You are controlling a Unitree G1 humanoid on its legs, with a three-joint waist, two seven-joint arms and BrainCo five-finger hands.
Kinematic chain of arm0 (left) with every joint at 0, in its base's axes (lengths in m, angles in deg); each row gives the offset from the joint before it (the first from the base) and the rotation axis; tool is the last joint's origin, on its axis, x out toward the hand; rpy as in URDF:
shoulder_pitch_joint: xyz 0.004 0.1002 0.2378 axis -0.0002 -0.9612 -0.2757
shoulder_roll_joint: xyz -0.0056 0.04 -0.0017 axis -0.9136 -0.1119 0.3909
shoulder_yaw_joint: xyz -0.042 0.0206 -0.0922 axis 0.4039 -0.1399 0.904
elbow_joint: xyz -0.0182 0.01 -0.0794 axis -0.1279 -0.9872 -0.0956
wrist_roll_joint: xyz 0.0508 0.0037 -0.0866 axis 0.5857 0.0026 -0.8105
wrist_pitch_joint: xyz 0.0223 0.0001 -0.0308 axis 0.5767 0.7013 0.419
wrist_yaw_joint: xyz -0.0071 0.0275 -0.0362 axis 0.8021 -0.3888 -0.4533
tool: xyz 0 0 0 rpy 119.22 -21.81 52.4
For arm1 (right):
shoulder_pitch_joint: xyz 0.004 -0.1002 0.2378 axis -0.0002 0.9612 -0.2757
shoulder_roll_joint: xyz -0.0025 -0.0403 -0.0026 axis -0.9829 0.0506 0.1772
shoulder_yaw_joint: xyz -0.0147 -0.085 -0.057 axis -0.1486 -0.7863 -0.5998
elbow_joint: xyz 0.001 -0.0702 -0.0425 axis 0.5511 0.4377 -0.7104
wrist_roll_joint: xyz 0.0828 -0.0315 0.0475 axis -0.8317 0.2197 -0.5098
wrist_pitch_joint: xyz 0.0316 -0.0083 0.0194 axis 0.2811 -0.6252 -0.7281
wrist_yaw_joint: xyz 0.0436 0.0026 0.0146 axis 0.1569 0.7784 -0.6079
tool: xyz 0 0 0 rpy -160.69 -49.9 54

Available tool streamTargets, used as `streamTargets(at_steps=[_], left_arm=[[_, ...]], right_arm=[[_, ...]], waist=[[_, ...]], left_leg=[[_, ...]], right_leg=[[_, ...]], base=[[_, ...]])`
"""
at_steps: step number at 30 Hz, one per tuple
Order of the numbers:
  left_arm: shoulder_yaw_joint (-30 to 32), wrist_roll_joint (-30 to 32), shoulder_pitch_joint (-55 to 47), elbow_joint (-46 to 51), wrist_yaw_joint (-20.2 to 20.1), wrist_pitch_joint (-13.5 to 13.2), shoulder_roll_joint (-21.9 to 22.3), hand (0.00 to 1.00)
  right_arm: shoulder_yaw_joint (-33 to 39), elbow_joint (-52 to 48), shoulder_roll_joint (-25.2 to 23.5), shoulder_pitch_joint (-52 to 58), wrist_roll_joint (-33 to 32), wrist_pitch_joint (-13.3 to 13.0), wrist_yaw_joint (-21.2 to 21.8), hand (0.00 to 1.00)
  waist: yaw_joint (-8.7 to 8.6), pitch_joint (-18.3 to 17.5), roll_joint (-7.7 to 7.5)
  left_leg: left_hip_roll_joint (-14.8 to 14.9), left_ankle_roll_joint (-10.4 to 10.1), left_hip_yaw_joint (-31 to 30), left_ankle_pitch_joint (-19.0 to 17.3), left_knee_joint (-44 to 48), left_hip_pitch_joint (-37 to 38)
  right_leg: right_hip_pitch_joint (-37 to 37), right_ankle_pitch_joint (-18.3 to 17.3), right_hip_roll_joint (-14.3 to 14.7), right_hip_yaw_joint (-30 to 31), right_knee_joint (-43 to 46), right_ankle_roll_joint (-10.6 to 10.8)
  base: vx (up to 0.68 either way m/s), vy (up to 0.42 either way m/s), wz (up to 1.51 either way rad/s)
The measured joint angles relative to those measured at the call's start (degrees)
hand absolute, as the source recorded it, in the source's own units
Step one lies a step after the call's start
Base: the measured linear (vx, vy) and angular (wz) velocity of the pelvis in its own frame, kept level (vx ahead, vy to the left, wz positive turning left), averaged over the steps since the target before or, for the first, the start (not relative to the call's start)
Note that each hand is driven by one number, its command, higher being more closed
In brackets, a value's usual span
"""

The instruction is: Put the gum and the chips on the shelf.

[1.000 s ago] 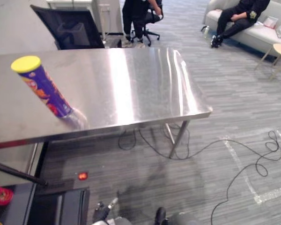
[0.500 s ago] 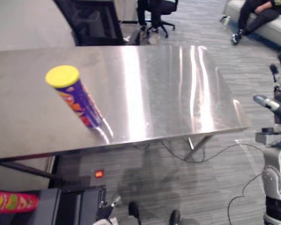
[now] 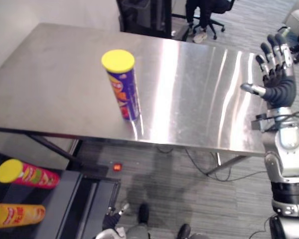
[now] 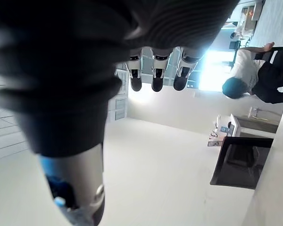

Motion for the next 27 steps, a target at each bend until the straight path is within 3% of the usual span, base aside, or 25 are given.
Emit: streamTargets(at_steps=[7, 13, 19, 27], left_arm=[[0.0, -2.1, 0.1, 1.1, -1.0, 0.0, -0.6, 0.00], [-0.5, -2.4, 0.3, 2.0, -1.6, 0.0, -1.3, 0.00], [-2.2, -3.9, 1.4, 2.0, -1.7, 0.1, -2.3, 0.00], [-2.1, -4.5, 1.7, 2.0, -1.5, 0.1, -3.6, 0.00]], right_arm=[[-8.4, 9.5, 5.4, -8.1, -5.1, 1.6, 2.8, 0.00], [-14.1, 15.4, 6.5, -14.4, -7.4, 3.0, 3.7, 0.00], [-20.0, 17.5, 9.6, -19.3, -9.5, 4.1, 5.9, 0.00], [-27.5, 19.3, 10.7, -27.8, -9.5, 5.0, 7.3, 0.00]], waist=[[1.47, 0.6, -1.17], [2.35, 1.2, -2.12], [4.45, 1.8, -2.73], [5.11, 3.8, -3.76]], left_leg=[[-0.2, 0.0, -2.9, 1.2, 0.0, -2.2], [-0.2, 0.0, -4.2, 1.9, -0.1, -3.7], [-0.2, -0.1, -5.5, 2.5, -0.1, -5.2], [0.0, -0.3, -5.7, 2.8, -0.1, -5.8]], right_leg=[[-0.6, 0.0, 0.2, -2.7, 0.0, 0.0], [-1.3, 0.0, 0.4, -4.2, -0.1, 0.0], [-2.0, 0.0, 0.7, -5.2, -0.3, 0.0], [-2.1, 0.0, 1.1, -5.6, -1.0, 0.0]], base=[[0.00, 0.010, 0.19], [0.00, 0.006, 0.16], [0.00, 0.004, 0.11], [0.00, 0.000, 0.02]])
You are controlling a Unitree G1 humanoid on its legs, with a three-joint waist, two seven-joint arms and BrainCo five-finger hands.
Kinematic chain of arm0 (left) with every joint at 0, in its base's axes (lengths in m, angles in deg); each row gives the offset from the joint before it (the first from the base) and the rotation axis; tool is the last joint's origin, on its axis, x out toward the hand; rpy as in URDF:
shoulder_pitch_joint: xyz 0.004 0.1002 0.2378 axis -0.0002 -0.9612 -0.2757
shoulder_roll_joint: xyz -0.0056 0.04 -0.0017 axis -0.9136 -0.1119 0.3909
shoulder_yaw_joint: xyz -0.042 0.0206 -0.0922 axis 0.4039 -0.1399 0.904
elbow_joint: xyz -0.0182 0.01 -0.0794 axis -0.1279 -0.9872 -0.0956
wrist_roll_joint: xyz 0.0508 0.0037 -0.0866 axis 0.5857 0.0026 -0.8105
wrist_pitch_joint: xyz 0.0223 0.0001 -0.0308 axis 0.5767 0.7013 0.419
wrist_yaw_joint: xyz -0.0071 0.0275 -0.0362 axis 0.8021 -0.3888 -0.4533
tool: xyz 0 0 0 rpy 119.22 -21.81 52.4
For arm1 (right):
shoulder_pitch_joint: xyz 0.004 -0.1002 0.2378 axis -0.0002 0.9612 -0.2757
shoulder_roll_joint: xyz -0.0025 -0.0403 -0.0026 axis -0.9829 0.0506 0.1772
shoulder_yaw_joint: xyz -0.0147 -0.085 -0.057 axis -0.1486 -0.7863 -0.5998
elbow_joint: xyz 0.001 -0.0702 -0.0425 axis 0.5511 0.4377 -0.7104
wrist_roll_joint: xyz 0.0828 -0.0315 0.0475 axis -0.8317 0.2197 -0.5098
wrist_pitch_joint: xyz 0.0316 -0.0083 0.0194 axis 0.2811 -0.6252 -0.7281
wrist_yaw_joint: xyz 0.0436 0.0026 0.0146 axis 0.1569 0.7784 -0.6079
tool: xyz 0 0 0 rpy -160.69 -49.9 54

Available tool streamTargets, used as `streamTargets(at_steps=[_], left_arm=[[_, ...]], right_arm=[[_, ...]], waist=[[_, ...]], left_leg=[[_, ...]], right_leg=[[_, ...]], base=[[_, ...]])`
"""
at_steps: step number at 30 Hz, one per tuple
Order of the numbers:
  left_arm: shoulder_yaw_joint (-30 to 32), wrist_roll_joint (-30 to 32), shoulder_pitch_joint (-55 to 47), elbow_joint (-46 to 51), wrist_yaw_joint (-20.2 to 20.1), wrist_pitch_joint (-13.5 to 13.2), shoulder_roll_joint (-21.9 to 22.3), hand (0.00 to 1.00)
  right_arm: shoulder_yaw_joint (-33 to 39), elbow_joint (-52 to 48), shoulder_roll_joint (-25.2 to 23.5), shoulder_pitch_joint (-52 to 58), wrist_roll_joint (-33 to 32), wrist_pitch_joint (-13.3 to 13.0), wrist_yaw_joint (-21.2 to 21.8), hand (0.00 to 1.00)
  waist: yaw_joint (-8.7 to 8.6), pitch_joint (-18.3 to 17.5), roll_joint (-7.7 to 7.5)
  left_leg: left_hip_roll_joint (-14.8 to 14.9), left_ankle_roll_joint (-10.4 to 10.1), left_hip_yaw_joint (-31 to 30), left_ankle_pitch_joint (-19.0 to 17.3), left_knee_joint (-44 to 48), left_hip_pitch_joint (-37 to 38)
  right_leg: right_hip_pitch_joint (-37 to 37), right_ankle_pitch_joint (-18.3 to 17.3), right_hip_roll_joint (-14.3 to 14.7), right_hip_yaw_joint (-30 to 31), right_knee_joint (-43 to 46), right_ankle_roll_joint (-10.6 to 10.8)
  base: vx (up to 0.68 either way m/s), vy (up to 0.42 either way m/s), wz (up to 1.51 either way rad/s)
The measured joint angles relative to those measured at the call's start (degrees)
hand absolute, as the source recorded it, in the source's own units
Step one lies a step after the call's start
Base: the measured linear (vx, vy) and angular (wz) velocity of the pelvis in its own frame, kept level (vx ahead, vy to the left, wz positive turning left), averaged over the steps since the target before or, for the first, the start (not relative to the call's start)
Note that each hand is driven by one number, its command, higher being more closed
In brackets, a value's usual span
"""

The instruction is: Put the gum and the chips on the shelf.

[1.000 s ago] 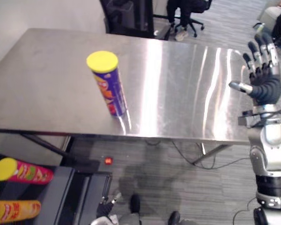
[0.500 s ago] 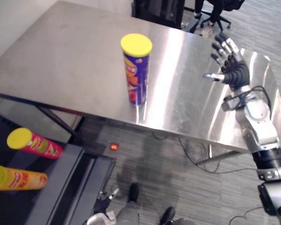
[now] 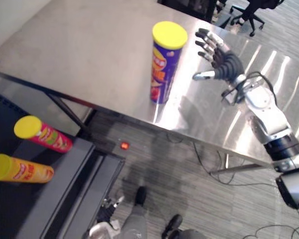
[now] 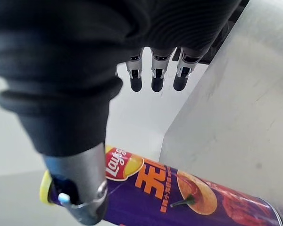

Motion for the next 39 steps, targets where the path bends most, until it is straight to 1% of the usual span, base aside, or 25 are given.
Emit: streamTargets(at_steps=[2, 6, 8, 10, 14, 18, 21, 26, 31, 36, 39], left_arm=[[0.0, -0.1, 0.4, 0.0, 0.2, 0.0, -0.1, 0.00], [0.0, -1.2, 0.5, -0.1, 0.7, 0.1, -0.1, 0.00], [0.0, -1.3, 0.5, -0.1, 1.0, 0.1, -0.1, 0.00], [0.0, -2.0, 0.6, 0.0, 1.2, 0.0, -0.1, 0.00], [0.0, -2.2, 0.7, 0.0, 1.4, 0.0, -0.6, 0.00], [0.0, -2.2, 0.9, 0.0, 1.6, 0.0, -0.6, 0.00], [-0.1, -2.3, 1.0, -0.1, 1.7, 0.0, -0.6, 0.00], [0.0, -2.3, 1.6, 0.0, 1.8, 0.0, -0.6, 0.00], [-0.1, -2.3, 1.7, 0.0, 2.2, 0.0, -0.4, 0.00], [-0.1, -2.3, 1.9, 0.1, 2.3, 0.0, -0.4, 0.00], [-0.1, -2.3, 1.9, 0.2, 2.3, 0.0, -0.3, 0.00]], right_arm=[[-1.7, 0.1, 0.4, -1.9, 0.0, 0.0, 0.3, 0.00], [-3.4, 0.8, 0.4, -3.8, 0.0, 0.1, 0.3, 0.00], [-3.6, 1.4, 0.4, -4.5, 0.0, 0.1, 0.3, 0.00], [-3.6, 2.5, 0.4, -5.5, -0.1, 0.2, 0.2, 0.00], [-3.6, 2.5, 0.3, -7.7, -0.2, 0.2, 0.0, 0.00], [-3.6, 2.7, 0.1, -8.3, -0.4, 0.2, -0.4, 0.00], [-3.6, 4.6, -0.7, -8.6, -0.4, 0.2, -0.7, 0.00], [-3.6, 4.6, -0.9, -10.4, -0.5, 0.2, -1.1, 0.00], [-3.6, 4.6, -1.0, -10.7, -0.5, 0.2, -1.5, 0.00], [-3.6, 4.6, -1.2, -12.6, -0.5, 0.2, -1.6, 0.00], [-3.6, 4.6, -2.2, -13.4, -0.5, 0.2, -1.6, 0.00]], waist=[[0.77, 0.8, -0.02], [1.35, 1.0, -0.21], [1.65, 1.1, -0.29], [2.35, 1.6, -0.58], [2.40, 3.0, -0.81], [2.61, 3.1, -0.81], [2.82, 3.2, -0.80], [3.01, 4.1, -0.67], [3.82, 4.1, -0.67], [4.02, 4.3, -0.64], [4.04, 4.4, -0.60]], left_leg=[[0.1, 0.0, 0.0, 0.0, 0.0, -0.1], [0.1, 0.0, -0.1, 0.0, 0.0, -0.5], [0.1, 0.0, -0.1, 0.0, 0.0, -0.8], [0.1, 0.0, -0.1, 0.0, 0.0, -0.9], [0.3, -0.1, 0.1, 0.0, 0.0, -1.0], [0.5, -0.2, 0.1, 0.1, 0.0, -1.7], [0.7, -0.2, 0.1, 0.1, 0.0, -1.8], [1.1, -0.4, 0.0, 0.1, 0.0, -2.0], [1.1, -0.5, 0.0, 0.0, 0.0, -2.3], [1.1, -0.6, 0.0, 0.1, 0.0, -2.9], [1.1, -0.6, 0.0, 0.1, 0.0, -2.9]], right_leg=[[0.0, 0.0, 0.1, 0.0, -0.1, 0.0], [-0.2, 0.0, 0.2, -0.2, -0.4, 0.0], [-0.3, 0.0, 0.3, -0.3, -0.6, 0.0], [-0.3, 0.0, 0.4, -0.3, -1.0, 0.0], [-0.5, 0.0, 0.6, -0.3, -1.1, 0.0], [-1.3, 0.0, 0.8, -0.2, -1.2, 0.0], [-1.2, 0.0, 1.0, -0.2, -1.2, 0.0], [-1.3, 0.0, 1.4, -0.2, -1.3, 0.0], [-1.6, 0.0, 1.5, -0.2, -1.6, 0.0], [-2.1, 0.0, 1.6, -0.3, -1.6, 0.0], [-2.1, 0.0, 1.6, -0.3, -1.6, 0.0]], base=[[0.00, 0.003, -0.02], [0.02, 0.004, 0.05], [0.00, 0.000, 0.00], [0.00, 0.000, 0.00], [0.00, 0.000, 0.00], [0.01, 0.005, -0.02], [0.00, 0.000, 0.00], [0.00, 0.002, -0.01], [0.00, 0.000, 0.00], [0.01, 0.004, 0.01], [0.00, 0.000, 0.00]])
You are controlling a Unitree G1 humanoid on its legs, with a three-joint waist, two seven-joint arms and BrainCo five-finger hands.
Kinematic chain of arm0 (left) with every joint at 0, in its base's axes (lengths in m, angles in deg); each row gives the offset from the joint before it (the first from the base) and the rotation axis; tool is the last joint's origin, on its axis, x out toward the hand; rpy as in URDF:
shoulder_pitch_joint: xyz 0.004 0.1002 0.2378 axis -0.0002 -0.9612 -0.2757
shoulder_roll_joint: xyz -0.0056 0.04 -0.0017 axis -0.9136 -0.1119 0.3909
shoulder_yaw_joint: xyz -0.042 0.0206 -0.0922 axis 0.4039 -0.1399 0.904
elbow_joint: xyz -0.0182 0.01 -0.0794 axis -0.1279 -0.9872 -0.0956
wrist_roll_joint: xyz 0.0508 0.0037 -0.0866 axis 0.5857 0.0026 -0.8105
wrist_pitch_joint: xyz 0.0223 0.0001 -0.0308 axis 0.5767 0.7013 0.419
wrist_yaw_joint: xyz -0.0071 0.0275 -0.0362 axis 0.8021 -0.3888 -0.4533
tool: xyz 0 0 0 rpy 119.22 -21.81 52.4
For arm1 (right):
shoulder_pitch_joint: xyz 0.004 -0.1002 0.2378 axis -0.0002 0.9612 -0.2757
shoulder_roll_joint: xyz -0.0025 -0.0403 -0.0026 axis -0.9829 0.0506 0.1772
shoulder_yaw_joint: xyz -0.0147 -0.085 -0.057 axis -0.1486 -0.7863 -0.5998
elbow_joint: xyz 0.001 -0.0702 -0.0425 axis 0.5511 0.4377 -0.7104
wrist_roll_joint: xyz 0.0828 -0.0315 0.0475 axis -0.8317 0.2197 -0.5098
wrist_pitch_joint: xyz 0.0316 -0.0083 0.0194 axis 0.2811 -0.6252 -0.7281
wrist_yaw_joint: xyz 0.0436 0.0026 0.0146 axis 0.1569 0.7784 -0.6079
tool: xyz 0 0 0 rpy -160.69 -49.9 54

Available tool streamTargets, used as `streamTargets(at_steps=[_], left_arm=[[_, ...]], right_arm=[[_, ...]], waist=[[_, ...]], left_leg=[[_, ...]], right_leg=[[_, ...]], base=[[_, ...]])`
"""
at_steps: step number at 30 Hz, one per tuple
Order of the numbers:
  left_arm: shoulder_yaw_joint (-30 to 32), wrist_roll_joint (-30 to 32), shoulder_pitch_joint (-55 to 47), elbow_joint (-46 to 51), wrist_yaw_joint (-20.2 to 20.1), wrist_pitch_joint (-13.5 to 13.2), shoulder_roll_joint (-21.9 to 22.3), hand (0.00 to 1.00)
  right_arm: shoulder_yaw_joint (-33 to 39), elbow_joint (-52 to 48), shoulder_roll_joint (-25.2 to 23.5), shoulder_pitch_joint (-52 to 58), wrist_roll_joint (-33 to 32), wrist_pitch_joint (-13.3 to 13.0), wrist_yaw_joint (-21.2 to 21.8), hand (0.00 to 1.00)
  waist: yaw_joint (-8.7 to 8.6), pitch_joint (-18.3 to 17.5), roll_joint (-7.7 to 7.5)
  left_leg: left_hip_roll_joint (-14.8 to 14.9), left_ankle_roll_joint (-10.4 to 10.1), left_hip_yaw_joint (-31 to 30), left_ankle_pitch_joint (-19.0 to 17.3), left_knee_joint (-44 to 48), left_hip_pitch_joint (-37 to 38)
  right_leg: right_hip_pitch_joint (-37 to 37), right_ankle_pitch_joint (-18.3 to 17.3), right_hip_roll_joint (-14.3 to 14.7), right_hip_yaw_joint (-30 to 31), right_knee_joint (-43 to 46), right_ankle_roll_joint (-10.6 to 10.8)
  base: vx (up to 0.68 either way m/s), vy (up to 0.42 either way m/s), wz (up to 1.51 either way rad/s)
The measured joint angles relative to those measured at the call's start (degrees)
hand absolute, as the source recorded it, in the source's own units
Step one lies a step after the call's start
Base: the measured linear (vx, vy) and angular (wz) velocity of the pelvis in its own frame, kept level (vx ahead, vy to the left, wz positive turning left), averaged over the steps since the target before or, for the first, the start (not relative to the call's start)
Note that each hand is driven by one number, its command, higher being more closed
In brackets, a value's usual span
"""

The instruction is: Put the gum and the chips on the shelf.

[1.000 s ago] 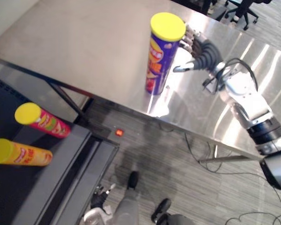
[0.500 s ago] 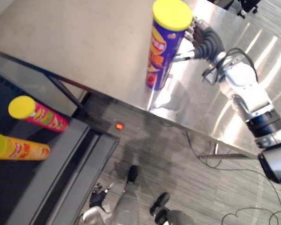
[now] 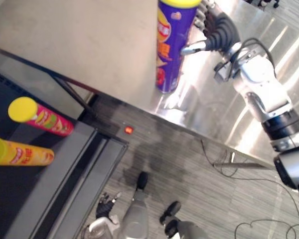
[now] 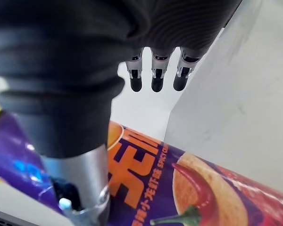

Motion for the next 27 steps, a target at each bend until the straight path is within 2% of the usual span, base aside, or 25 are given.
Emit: streamTargets(at_steps=[27], left_arm=[[-0.5, 0.0, 0.2, 0.3, 0.6, 0.0, 0.1, 0.00]], right_arm=[[-2.9, -0.2, -1.0, -1.8, -2.4, 0.0, 1.5, 0.00]], waist=[[0.70, 0.6, 0.44]], left_leg=[[0.3, -0.1, 0.2, -0.1, 0.0, 0.5]], right_leg=[[0.2, 0.0, 0.1, 0.3, 0.5, 0.0]], base=[[0.00, 0.006, 0.00]])
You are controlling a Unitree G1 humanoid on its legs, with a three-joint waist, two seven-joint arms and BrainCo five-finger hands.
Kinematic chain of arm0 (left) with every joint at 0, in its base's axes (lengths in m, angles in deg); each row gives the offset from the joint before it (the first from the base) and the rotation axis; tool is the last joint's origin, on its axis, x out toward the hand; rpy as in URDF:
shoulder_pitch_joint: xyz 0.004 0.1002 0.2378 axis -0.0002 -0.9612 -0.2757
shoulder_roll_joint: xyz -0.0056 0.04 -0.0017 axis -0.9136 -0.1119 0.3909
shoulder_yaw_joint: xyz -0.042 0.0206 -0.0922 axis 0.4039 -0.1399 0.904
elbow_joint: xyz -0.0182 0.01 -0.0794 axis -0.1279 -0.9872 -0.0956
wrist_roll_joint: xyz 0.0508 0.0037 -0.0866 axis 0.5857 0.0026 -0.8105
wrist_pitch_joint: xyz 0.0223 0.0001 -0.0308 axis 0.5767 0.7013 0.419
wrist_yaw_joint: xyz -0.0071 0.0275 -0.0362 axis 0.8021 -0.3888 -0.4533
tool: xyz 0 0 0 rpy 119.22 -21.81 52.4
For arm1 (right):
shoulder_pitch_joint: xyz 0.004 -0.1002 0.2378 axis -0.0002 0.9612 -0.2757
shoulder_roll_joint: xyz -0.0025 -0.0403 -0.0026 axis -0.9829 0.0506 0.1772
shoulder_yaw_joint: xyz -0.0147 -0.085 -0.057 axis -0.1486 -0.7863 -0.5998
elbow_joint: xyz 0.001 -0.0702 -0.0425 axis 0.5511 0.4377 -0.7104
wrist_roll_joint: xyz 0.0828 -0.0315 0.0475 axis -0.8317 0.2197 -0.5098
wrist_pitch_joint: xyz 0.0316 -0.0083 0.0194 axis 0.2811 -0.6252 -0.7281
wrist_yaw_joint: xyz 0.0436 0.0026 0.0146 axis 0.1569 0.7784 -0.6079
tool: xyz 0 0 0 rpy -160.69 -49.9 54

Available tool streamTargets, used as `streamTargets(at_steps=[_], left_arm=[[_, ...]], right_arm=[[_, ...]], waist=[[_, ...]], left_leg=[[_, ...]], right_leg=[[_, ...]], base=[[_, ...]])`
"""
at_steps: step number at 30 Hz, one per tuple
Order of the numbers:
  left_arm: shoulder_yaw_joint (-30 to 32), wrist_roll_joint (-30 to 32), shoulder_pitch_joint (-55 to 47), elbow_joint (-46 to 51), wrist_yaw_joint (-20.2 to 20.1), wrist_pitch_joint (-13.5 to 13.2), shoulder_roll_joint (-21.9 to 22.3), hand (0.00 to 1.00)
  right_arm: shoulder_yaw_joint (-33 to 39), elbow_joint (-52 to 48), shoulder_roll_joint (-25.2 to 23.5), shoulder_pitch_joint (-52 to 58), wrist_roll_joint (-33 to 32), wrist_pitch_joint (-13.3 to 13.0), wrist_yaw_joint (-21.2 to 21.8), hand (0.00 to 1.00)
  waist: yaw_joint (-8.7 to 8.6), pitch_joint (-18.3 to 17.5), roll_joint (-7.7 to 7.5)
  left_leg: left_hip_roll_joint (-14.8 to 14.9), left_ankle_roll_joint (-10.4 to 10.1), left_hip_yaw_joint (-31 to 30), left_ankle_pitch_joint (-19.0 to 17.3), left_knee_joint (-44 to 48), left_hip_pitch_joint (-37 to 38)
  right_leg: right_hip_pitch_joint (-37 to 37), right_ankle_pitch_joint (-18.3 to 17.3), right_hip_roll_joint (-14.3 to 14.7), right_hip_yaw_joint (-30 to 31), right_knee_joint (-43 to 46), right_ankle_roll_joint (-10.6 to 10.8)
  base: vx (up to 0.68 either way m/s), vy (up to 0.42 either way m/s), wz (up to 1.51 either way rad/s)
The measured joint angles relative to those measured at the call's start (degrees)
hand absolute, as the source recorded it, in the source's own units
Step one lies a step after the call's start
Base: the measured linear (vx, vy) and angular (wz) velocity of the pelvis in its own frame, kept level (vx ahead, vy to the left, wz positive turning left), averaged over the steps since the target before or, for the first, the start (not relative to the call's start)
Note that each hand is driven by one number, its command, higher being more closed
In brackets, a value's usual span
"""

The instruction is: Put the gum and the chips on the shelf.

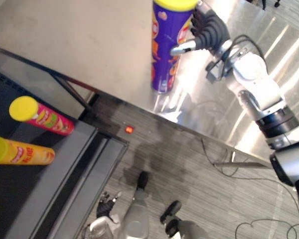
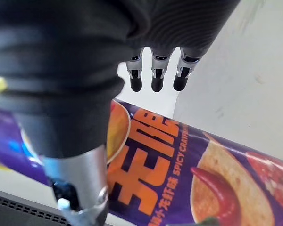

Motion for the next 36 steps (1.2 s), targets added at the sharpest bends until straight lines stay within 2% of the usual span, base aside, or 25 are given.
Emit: streamTargets(at_steps=[9, 13, 14, 25, 30, 33, 35, 36], left_arm=[[-0.1, 0.0, 0.0, 0.0, 0.0, 0.0, 0.0, 0.00], [-0.1, 0.0, 0.0, 0.0, 0.0, 0.0, 0.0, 0.00], [-0.1, 0.0, 0.0, 0.0, 0.0, 0.0, 0.0, 0.00], [-0.2, 0.0, 0.0, 0.0, -0.1, 0.0, 0.0, 0.00], [-0.1, 0.0, 0.0, -0.4, -0.1, 0.1, 0.0, 0.00], [-0.1, 0.0, 0.0, -0.6, 0.0, 0.4, 0.0, 0.00], [0.0, 0.2, 0.1, -0.7, 0.6, 0.9, -0.1, 0.00], [0.0, 0.2, 0.1, -0.7, 0.6, 0.9, -0.1, 0.00]], right_arm=[[-4.0, -0.3, 0.0, -0.1, -3.6, 0.1, 1.5, 0.00], [-5.2, -0.4, 0.1, -0.1, -3.9, 1.1, 2.6, 0.00], [-5.8, -0.4, 0.1, -0.1, -3.9, 1.1, 2.7, 1.00], [-8.4, -1.2, 0.7, -0.4, -5.6, 1.5, 3.4, 1.00], [-7.8, -3.1, 0.7, -0.4, -5.5, 1.5, 2.2, 1.00], [0.9, -8.5, -0.5, 2.7, -4.0, 1.3, 0.0, 1.00], [13.1, -15.9, -4.2, 6.7, 2.0, -0.4, -5.1, 1.00], [14.3, -16.6, -4.6, 7.2, 2.7, -0.6, -5.7, 1.00]], waist=[[0.08, 0.0, 0.01], [0.18, 0.0, 0.01], [0.17, 0.0, 0.01], [0.37, 0.0, 0.00], [0.36, 0.0, -0.01], [0.44, 0.0, -0.01], [0.22, 0.0, 0.01], [0.20, 0.0, 0.01]], left_leg=[[0.0, 0.0, -0.2, 0.0, 0.0, 0.2], [0.0, 0.0, -0.4, 0.0, 0.0, 0.3], [-0.1, 0.0, -0.4, 0.0, 0.0, 0.3], [-0.1, -0.1, -1.2, -0.1, 0.0, 0.5], [0.0, -0.1, -1.0, -0.1, 0.0, 1.0], [0.1, -0.2, -0.1, -0.2, 0.0, 2.0], [0.0, -0.3, 0.4, -0.4, 0.0, 3.0], [0.0, -0.3, 0.4, -0.4, 0.0, 3.1]], right_leg=[[0.1, 0.0, 0.0, 0.0, 0.1, 0.0], [0.3, 0.0, 0.0, -0.2, 0.2, 0.0], [0.3, 0.0, 0.0, -0.2, 0.2, 0.0], [0.8, -0.1, 0.0, -0.8, 0.3, -0.1], [0.9, -0.1, -0.1, -0.5, 0.8, -0.1], [1.6, -0.1, -0.2, 0.1, 1.2, -0.1], [2.3, -0.1, -0.4, 0.5, 1.3, -0.1], [2.4, -0.1, -0.4, 0.5, 1.3, -0.1]], base=[[0.00, 0.000, 0.00], [0.00, 0.000, 0.00], [0.00, 0.000, 0.00], [0.00, 0.003, 0.03], [0.00, 0.004, -0.02], [0.00, 0.022, -0.08], [-0.01, 0.030, -0.12], [-0.01, 0.027, -0.09]])
